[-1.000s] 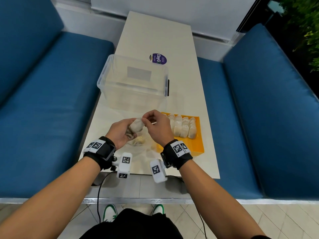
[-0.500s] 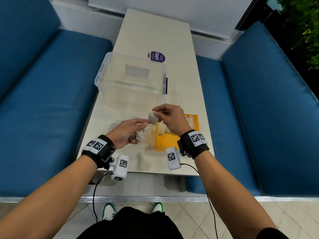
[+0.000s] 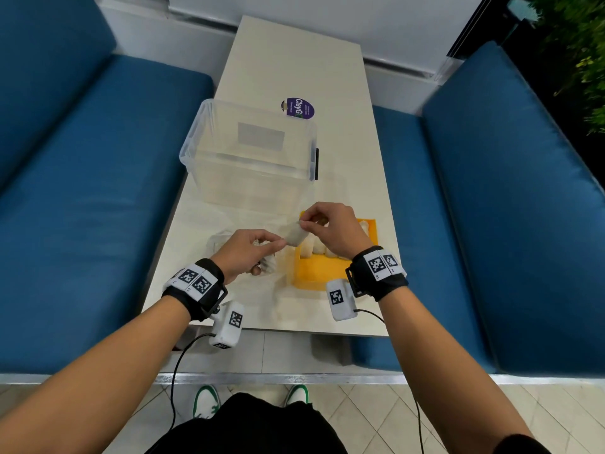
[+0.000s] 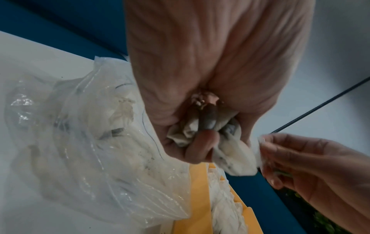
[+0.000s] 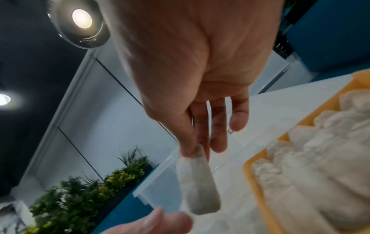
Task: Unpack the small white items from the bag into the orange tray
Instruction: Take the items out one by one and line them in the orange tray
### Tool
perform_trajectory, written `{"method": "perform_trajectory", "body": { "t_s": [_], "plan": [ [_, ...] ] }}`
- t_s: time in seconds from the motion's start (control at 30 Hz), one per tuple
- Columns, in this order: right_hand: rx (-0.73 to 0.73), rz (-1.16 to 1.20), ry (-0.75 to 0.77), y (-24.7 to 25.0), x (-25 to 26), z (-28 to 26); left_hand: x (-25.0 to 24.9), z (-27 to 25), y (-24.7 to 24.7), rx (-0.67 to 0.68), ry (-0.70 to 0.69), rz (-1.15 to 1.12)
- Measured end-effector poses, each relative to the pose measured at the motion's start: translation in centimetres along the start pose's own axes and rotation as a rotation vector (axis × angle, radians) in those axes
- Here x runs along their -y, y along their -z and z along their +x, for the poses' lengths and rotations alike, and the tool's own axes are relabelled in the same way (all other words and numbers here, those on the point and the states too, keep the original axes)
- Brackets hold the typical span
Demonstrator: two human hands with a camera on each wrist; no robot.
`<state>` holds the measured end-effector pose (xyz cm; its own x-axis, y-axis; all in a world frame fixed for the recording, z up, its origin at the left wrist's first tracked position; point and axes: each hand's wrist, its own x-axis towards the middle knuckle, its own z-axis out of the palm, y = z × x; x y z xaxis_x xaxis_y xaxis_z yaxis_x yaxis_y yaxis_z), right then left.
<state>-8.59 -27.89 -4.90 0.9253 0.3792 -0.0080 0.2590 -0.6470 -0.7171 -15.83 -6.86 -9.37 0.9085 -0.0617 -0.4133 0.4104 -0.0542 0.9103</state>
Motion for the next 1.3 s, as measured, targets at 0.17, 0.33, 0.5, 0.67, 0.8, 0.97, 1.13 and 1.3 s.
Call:
{"method": "perform_trajectory", "body": {
  "t_s": [0.17, 0.33, 0.5, 0.67, 0.8, 0.97, 1.13, 1.3],
  "plan": [
    [0.119, -0.166, -0.112, 0.8, -3.7, -0.3, 0.7, 0.3, 1.4, -0.077, 0.041, -0.011],
    [0.284, -0.327, -0.222, -0.7, -6.9, -0.3, 0.8, 0.5, 2.3, -0.122, 0.077, -0.026],
    [0.216, -0.465, -0.214, -1.9, -8.2, 0.6, 1.0, 0.5, 2.7, -0.127, 0.100, -0.046],
    [0.104, -0.488, -0.189, -2.3, -8.4, 1.7, 0.7, 0.4, 2.8, -0.128, 0.122, -0.087],
    [0.058, -0.454, -0.172, -2.4, -8.4, 2.0, 0.6, 0.5, 3.0, -0.108, 0.163, -0.129],
    [0.040, -0.452, -0.166, -2.4, -8.6, 2.0, 0.2, 0.4, 3.0, -0.040, 0.226, -0.191],
    [-0.060, -0.353, -0.126, -1.8, -7.9, 1.6, 0.3, 0.6, 3.0, -0.041, 0.240, -0.228],
    [-0.136, -0.082, -0.001, -2.4, -3.4, 0.6, 0.1, 0.5, 2.7, -0.015, 0.186, -0.308]
  ]
}}
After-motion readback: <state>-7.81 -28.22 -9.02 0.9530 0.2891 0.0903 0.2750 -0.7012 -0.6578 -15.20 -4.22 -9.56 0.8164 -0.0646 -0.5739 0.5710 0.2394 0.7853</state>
